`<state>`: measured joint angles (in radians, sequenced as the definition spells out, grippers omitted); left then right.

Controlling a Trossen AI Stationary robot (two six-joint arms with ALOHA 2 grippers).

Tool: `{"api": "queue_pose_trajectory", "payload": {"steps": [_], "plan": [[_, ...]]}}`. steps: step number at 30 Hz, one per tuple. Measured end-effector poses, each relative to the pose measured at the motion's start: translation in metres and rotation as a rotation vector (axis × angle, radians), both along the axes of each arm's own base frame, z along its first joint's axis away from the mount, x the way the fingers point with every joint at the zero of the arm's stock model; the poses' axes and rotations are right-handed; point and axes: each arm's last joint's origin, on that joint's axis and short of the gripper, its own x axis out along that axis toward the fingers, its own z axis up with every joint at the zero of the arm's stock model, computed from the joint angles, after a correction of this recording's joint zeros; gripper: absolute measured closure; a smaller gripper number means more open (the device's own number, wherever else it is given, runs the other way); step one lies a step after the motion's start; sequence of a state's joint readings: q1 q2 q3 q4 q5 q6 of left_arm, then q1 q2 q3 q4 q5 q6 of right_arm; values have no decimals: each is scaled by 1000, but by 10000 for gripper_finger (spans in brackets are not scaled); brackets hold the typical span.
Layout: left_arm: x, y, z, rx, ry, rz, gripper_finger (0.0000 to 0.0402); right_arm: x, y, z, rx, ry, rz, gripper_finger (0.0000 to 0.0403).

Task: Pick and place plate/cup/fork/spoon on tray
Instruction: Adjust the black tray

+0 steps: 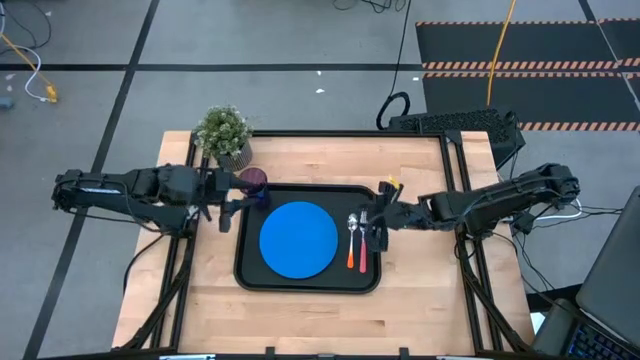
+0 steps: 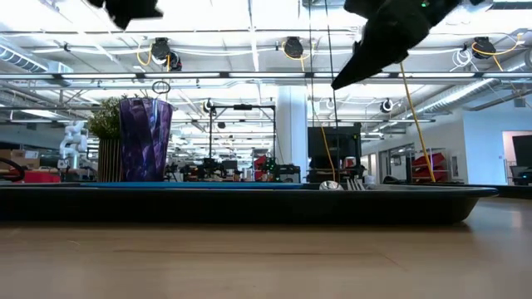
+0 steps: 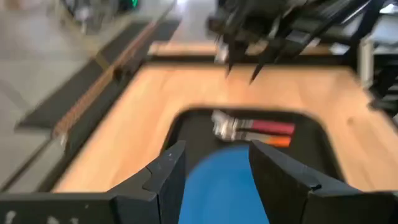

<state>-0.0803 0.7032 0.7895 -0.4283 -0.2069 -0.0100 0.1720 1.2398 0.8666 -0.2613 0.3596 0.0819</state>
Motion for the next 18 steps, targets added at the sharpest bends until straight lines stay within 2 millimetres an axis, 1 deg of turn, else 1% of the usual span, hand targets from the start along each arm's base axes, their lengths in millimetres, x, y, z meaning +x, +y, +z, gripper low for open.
{"api": "queue_pose_trajectory", "payload": {"steps": [2,6,9,12,15,18], "plan": [[-3,0,-8,-39,82,46,225,-5,3,-6,-2,10,11,200],[-10,-5,-20,-132,204,68,225,-15,4,-11,-3,21,19,200],[-16,-10,-27,-146,294,55,225,-20,4,-6,3,-12,19,200],[-23,-12,-39,-153,441,67,225,-26,3,3,9,-50,20,200],[-29,-14,-51,-185,609,134,225,-34,1,13,11,-97,27,200],[-29,-16,-62,-200,758,206,225,-42,0,24,6,-148,37,200]]}}
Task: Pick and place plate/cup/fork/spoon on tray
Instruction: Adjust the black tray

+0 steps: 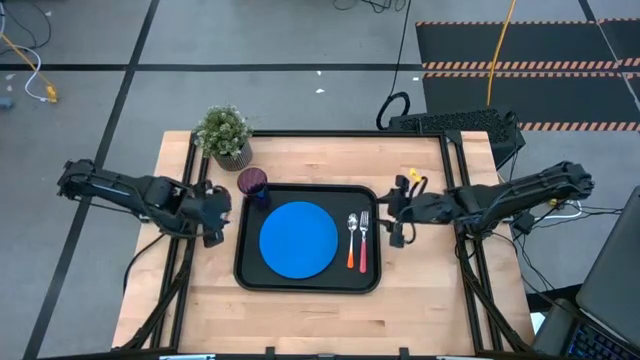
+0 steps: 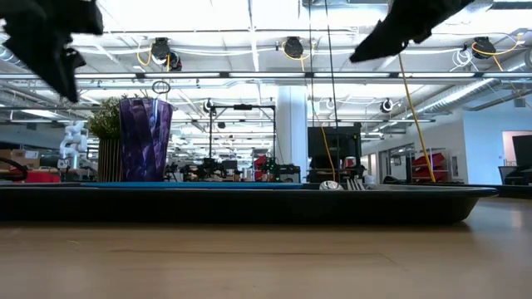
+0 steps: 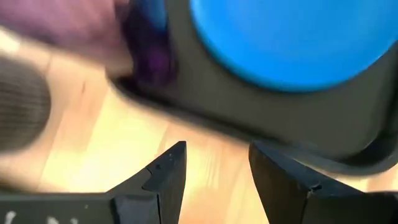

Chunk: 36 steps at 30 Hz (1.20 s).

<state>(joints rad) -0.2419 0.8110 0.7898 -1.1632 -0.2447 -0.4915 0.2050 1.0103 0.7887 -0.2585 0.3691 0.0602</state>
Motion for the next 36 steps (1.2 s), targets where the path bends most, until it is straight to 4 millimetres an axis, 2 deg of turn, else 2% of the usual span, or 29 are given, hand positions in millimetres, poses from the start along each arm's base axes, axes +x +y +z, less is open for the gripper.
{"api": "queue_pose_trajectory", "payload": {"steps": [9,19,23,28,36], "plan": [[19,-14,-31,13,382,-8,225,-24,-5,26,5,-136,12,200],[39,-34,-69,-21,617,-105,225,-32,-3,32,20,-172,35,200],[41,-40,-84,-15,617,-147,225,-32,0,32,22,-172,54,200],[43,-44,-97,-37,535,-157,225,-33,1,32,24,-174,52,200],[40,-43,-113,-51,497,-146,225,-32,1,32,24,-176,51,200]]}}
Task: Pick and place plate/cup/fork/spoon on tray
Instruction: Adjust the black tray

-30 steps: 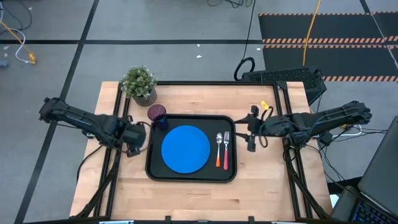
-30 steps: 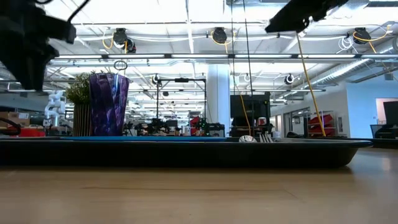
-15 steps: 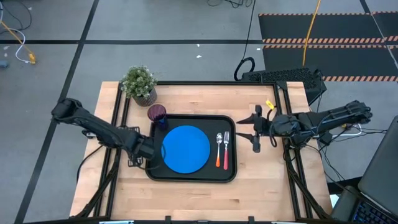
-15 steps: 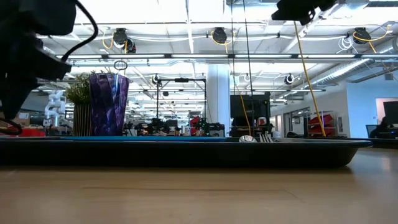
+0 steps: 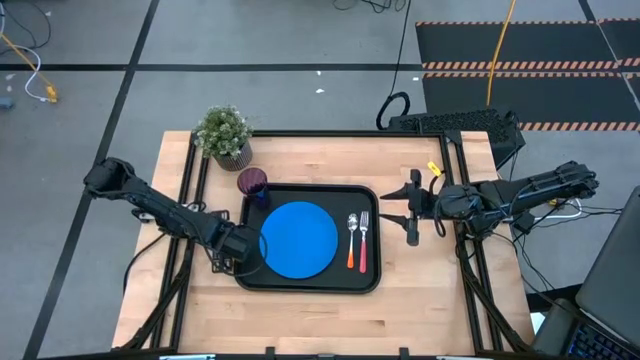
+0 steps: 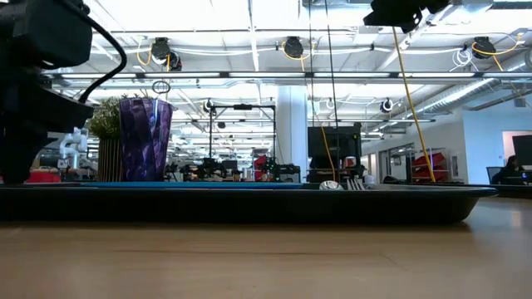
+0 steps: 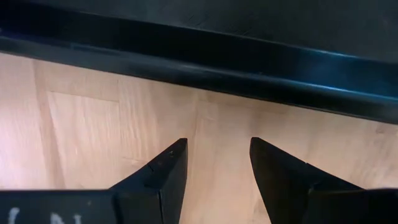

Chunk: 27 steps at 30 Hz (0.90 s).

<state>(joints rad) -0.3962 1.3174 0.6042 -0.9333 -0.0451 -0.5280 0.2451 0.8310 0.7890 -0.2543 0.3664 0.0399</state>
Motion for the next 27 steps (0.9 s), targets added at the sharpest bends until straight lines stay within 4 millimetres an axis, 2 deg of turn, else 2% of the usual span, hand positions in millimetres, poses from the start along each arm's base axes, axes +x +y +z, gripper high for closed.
{"api": "queue_pose_trajectory", "payload": {"steps": [27], "plan": [[14,-4,-1,-24,-154,-6,225,0,0,0,0,1,-2,200]]}}
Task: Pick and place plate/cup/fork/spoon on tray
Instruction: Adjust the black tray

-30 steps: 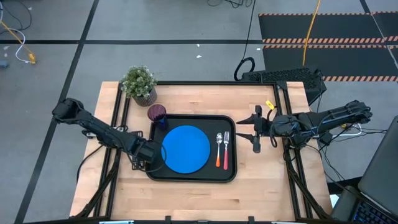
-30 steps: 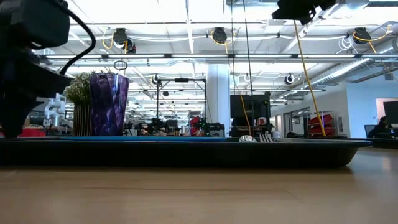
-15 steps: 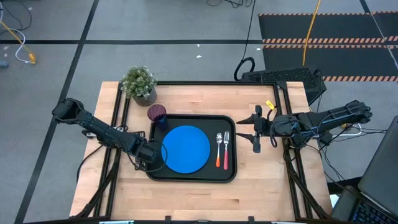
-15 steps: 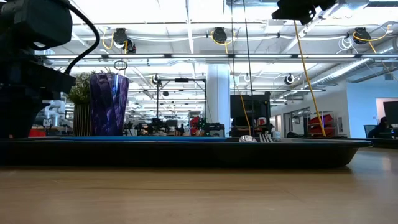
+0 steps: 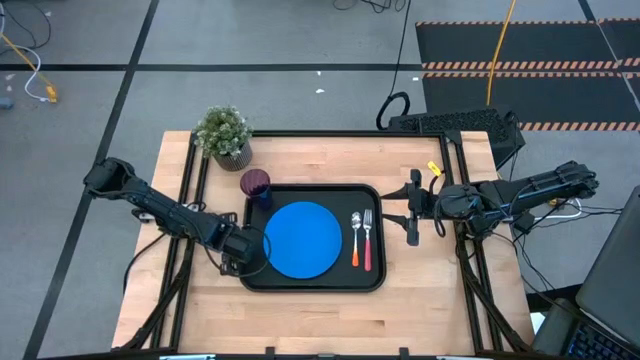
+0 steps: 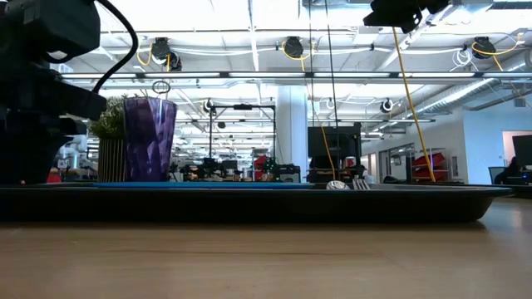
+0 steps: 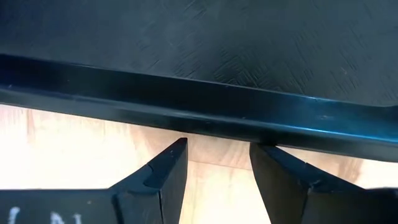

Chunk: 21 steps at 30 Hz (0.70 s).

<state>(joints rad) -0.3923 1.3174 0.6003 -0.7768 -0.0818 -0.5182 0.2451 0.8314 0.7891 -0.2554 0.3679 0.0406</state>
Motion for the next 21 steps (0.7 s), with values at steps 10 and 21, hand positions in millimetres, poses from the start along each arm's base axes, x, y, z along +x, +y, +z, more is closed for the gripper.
{"api": "queue_pose_trajectory", "payload": {"steps": [10,21], "plan": [[1,0,0,4,-11,-8,225,0,0,0,0,1,0,200],[6,2,1,6,-55,1,225,0,0,0,0,1,0,200]]}}
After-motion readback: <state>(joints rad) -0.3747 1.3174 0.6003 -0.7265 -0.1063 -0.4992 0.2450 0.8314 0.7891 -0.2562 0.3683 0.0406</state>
